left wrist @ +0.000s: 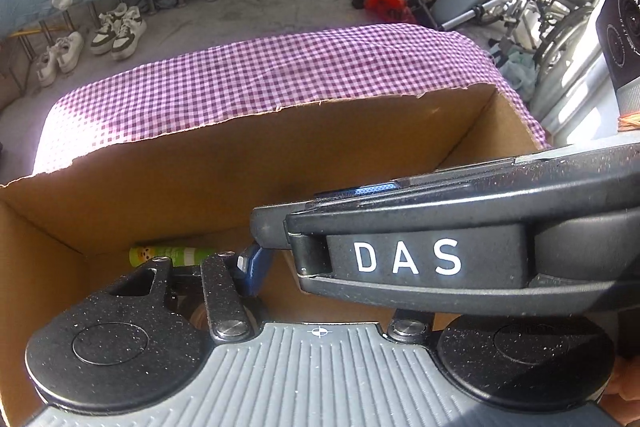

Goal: Organize rigid objects
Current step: 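Carry the charger plug into the box and open the right gripper, then move the right gripper to the rose-gold textured jar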

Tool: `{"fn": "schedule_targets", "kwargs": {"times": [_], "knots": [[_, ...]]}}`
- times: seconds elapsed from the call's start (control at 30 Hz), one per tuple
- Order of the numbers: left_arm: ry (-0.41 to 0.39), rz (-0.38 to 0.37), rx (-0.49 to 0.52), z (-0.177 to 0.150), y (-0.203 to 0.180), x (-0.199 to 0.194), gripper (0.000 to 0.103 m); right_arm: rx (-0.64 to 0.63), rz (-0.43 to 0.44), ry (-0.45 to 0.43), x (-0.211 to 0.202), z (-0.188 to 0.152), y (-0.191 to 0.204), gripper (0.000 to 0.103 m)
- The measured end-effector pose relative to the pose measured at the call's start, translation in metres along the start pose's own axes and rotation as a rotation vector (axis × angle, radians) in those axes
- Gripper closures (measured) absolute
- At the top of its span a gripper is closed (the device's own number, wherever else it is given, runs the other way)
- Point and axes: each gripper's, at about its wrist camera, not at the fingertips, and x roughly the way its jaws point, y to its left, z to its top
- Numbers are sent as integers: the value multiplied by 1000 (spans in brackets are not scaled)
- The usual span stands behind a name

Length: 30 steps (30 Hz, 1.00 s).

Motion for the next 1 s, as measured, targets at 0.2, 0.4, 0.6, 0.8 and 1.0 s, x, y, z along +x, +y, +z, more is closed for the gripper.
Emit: {"fn": "schedule_targets", "kwargs": {"times": [0.2,0.4,0.6,0.8,1.0], "knots": [[-46,11,35,-3,-11,-33,34,-41,17,-106,-45,-9,17,67],[-121,-18,78,-26,-19,-92,23,-77,30,-262,-133,-50,33,65],[-215,-93,83,-73,-25,-151,14,-82,62,-391,-206,-122,38,58],[-266,-204,74,-137,-28,-176,5,-24,140,-443,-239,-192,40,55],[-244,-223,67,-196,-34,-147,4,39,107,-379,-204,-240,33,43]]}}
